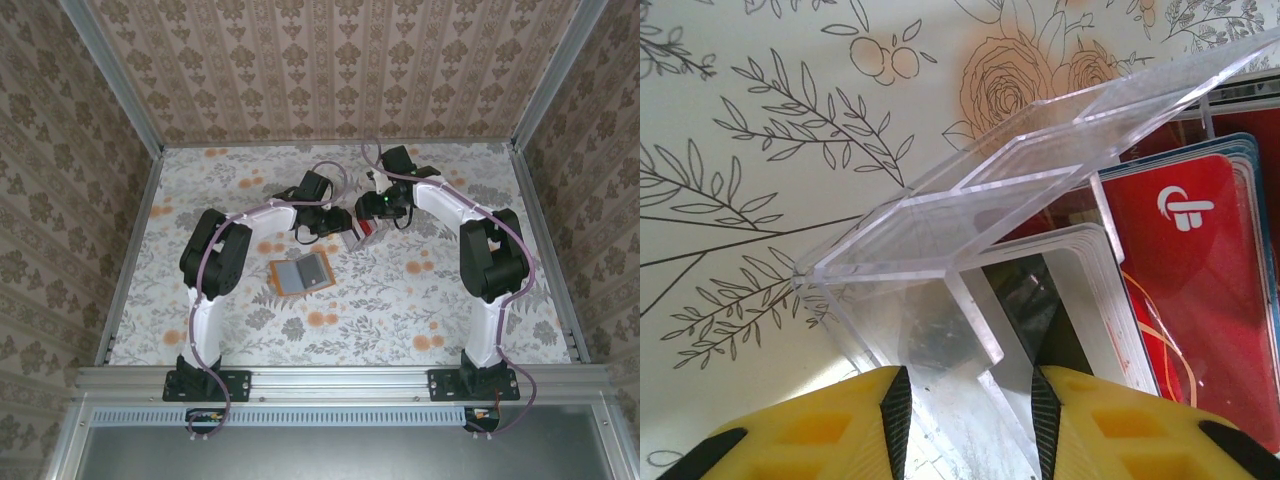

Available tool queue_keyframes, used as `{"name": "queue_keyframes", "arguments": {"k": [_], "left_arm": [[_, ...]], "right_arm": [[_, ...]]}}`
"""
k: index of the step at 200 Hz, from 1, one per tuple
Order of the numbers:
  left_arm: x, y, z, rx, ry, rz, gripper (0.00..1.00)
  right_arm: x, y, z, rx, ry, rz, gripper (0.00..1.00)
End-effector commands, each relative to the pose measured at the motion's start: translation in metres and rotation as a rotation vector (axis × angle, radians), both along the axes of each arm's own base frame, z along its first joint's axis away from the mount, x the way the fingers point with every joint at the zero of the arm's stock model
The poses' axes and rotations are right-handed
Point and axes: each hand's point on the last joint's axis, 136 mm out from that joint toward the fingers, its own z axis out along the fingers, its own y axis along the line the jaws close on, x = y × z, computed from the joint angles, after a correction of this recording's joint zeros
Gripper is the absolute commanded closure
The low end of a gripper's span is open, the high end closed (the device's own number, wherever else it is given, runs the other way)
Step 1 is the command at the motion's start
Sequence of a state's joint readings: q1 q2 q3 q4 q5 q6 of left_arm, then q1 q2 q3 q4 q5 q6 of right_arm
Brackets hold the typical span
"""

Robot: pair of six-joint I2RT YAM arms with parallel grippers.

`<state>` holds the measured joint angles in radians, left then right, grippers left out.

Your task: Put the credit cards into the card holder

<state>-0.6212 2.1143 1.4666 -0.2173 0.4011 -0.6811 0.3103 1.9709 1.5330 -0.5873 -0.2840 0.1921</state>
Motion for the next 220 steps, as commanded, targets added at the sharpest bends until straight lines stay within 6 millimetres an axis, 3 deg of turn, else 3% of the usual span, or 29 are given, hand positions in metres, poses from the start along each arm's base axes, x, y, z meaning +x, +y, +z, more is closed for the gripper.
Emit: {"name": "queue_keyframes", "arguments": {"k": [1,92,203,220], "left_arm": [[-0.005,0.001,-0.010,0.008,0.029,0.006,0.61],[-0.005,0.001,-0.009,0.009,0.026,0.004,0.61],[-0.003,0.000,-0.006,0.008,0.024,0.001,0.61],[-0.004,0.000,-0.007,0.009,0.027,0.001,0.62]], "right_arm": [[-0.008,0.008,0.024,0.020,-0.028,0.022,0.40],[-0.006,0.000,0.025,-0.018,-0.034,0.011,0.44],[-0.001,-0.016,0.037,-0.013,-0.056,-0.027,0.81],[-0.001,-0.019,0.038,-0.014,-0.059,-0.031,0.82]]}}
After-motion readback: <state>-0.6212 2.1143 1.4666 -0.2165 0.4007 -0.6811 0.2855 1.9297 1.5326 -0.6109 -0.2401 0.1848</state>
